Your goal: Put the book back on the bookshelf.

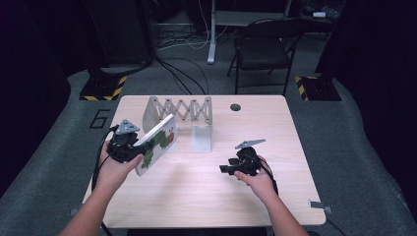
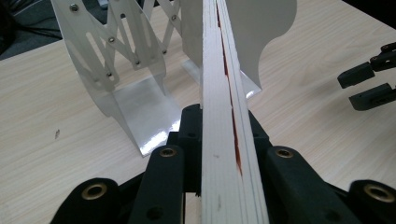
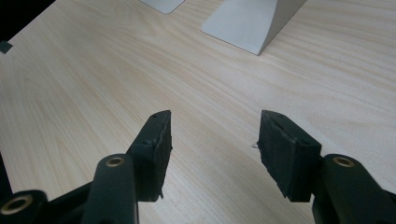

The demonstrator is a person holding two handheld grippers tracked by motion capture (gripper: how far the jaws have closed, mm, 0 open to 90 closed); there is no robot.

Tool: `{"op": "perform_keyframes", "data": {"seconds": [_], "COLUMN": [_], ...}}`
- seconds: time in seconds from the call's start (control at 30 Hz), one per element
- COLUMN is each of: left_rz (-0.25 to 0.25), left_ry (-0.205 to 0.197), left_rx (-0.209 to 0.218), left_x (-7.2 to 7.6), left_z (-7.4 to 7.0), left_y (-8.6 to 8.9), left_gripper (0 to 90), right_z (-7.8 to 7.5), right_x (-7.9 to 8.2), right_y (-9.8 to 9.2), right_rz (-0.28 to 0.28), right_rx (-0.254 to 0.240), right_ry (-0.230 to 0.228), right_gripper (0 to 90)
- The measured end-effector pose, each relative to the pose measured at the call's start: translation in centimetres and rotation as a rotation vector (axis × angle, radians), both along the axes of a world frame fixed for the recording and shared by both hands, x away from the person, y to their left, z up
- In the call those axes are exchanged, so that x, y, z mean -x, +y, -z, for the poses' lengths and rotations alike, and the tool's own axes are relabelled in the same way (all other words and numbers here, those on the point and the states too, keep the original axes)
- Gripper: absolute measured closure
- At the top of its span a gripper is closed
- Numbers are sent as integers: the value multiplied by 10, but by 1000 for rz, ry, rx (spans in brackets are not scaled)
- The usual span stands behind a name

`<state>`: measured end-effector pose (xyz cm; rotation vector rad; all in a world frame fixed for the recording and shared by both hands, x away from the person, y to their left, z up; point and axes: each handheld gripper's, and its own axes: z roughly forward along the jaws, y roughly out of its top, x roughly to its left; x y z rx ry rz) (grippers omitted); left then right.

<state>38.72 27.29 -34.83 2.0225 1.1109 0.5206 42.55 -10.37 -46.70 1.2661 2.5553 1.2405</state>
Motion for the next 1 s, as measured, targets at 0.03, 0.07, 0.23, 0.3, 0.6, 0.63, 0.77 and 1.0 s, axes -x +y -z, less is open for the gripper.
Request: {"op": "perform_keyframes", "data": {"seconds": [0.03,0.07,0.23,0.3,0.6,0.63,0.77,1.0], "left_rz": [-3,-9,-22,-25,-66,-77,-103,-162], "left_ry": [2,-4,2,1,-3,-1,-3,-9], "left_rx": [2,2,4,7,10,12,14,9], "left_x": [0,0,-3,-4,-8,-8,-11,-16], "left_z": [0,0,-1,-1,-3,-3,-4,-6], "left_y": [1,1,3,4,7,8,10,13], "left_gripper": [757,757,757,757,757,757,757,757], "right_z": [0,0,0,-1,0,0,0,0], "right_x": [0,0,0,0,1,1,1,1], "right_y": [0,0,-1,-2,-2,-3,-3,-2], "right_rz": [0,0,3,0,10,9,11,8], "right_rx": [0,0,-2,-1,-2,-3,-3,-2], "right_ry": [0,0,0,-4,1,2,4,4], "right_gripper": [444,444,444,444,444,444,444,444]}}
